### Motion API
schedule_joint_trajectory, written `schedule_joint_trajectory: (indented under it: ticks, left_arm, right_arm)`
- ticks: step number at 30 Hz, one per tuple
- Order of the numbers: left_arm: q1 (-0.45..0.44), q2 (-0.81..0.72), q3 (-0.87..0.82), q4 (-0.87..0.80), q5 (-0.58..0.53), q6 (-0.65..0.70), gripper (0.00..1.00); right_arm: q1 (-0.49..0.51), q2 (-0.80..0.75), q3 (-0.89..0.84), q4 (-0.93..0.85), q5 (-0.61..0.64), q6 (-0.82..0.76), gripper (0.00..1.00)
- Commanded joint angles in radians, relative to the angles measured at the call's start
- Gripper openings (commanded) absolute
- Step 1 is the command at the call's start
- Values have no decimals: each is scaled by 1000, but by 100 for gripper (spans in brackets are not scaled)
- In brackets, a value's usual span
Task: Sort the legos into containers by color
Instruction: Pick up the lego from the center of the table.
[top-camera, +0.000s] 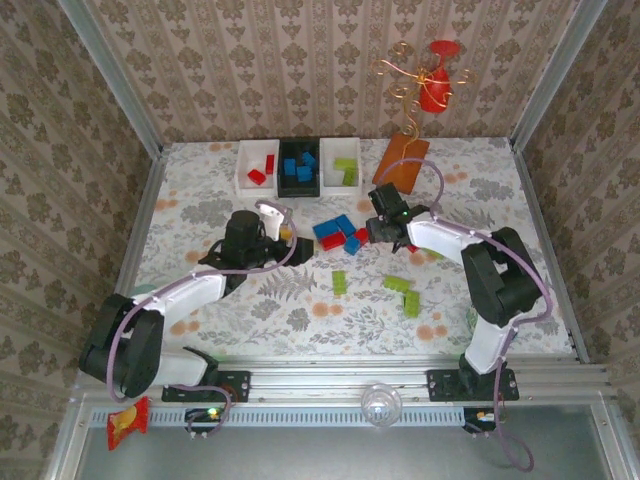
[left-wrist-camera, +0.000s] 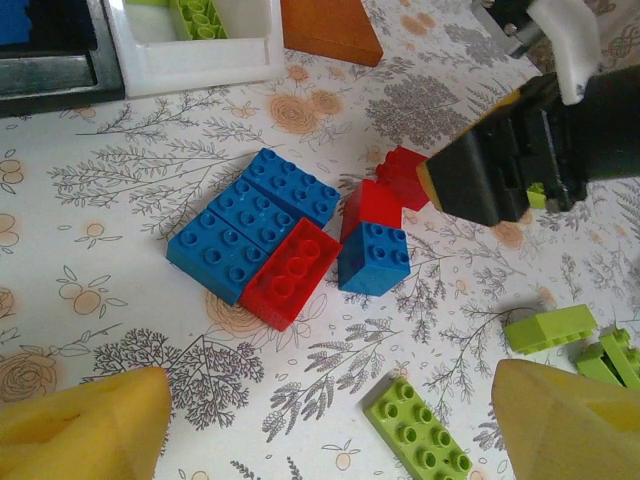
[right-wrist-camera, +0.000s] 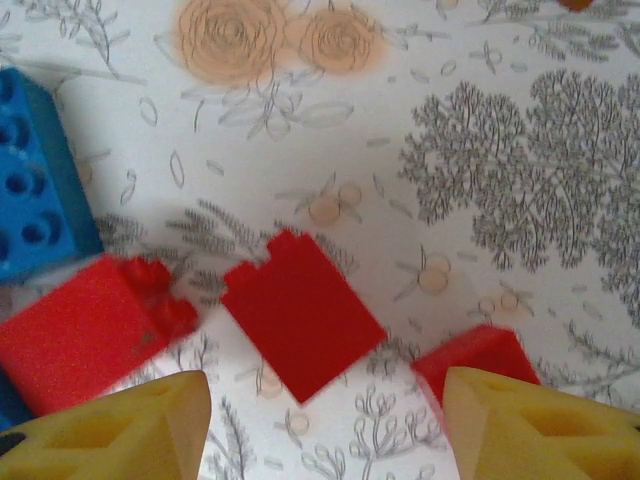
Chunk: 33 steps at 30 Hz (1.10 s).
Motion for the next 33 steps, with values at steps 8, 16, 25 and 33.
schedule_joint_trajectory:
  ticks: [8,16,25,33]
  left_arm:
    - [11,-20,-16,-23,-13,30,85]
    - [11,-16,-17,-22,-18,30,85]
    - [20,-16,-20,-32,-69,13,85]
    - [170,-76,-105,-1,-154,-122,85]
  right_arm:
    - [-39,74,45,-52,24,11,61]
    - [-86,130,84,-27,-58,7,53]
    - [-106,161,126,-11,-130,-13,38]
    - [-30,-6,11,268,-306,-5,32]
